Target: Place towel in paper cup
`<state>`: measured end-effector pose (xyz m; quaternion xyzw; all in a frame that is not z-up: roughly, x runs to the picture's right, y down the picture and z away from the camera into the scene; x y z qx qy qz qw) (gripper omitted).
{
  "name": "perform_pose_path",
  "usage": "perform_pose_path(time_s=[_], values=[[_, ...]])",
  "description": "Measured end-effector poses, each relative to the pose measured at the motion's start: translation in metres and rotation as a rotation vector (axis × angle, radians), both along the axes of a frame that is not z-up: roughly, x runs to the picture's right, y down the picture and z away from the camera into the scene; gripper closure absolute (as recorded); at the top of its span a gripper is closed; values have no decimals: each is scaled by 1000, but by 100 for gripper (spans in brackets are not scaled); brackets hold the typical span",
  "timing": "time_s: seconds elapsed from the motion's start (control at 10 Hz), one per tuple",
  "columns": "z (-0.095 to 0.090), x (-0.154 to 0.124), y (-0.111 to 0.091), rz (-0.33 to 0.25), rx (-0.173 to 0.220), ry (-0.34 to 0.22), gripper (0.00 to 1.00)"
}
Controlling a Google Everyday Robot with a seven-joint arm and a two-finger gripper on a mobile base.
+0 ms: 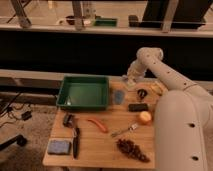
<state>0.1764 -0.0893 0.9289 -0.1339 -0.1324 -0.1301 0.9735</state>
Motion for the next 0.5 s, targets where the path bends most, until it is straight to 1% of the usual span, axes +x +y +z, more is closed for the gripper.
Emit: perform_pose_path(time_s=[0.2, 0.5], values=[[1, -1, -4, 0, 11, 4, 100], [8, -3, -3, 7, 16, 2, 100]])
